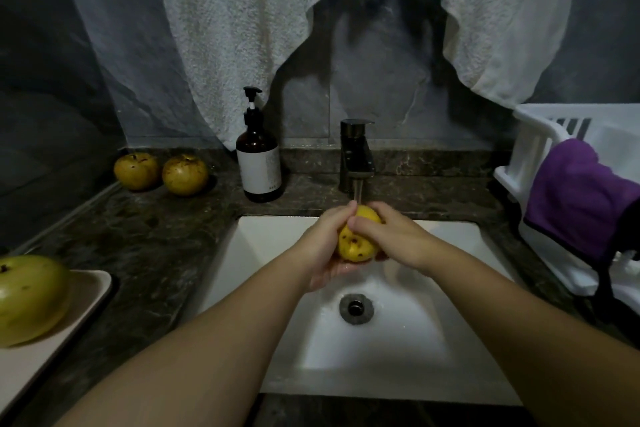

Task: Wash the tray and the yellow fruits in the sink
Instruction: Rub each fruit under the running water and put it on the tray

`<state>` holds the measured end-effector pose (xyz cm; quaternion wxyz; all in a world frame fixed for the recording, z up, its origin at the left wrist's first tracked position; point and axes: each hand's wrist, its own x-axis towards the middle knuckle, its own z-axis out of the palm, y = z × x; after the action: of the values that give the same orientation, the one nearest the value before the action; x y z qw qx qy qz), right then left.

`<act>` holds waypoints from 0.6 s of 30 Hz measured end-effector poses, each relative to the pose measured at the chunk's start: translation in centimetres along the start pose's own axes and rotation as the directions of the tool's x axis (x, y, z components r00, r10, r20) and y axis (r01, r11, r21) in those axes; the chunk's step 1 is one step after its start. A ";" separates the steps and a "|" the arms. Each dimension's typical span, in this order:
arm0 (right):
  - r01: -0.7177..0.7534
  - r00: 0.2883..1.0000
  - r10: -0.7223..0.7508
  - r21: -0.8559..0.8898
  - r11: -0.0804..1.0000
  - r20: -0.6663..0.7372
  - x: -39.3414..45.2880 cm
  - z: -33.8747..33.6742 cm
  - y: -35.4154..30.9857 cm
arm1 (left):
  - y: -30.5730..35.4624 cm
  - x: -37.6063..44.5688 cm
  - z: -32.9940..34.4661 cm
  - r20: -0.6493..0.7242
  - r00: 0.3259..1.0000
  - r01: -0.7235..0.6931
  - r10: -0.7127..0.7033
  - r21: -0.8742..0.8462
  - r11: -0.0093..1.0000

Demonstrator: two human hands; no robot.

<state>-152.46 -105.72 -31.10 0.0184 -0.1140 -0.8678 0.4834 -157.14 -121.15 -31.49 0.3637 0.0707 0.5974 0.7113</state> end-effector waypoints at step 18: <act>-0.278 0.960 0.273 0.382 0.882 0.069 -0.2 1.6 -0.7 | -0.7 1.1 0.9 -0.200 0.976 -0.019 0.083 0.306 0.952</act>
<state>-152.61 -107.41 -31.36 -0.0339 -0.2268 -0.7301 0.6438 -157.19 -119.75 -32.28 0.2647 0.0652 0.7321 0.6243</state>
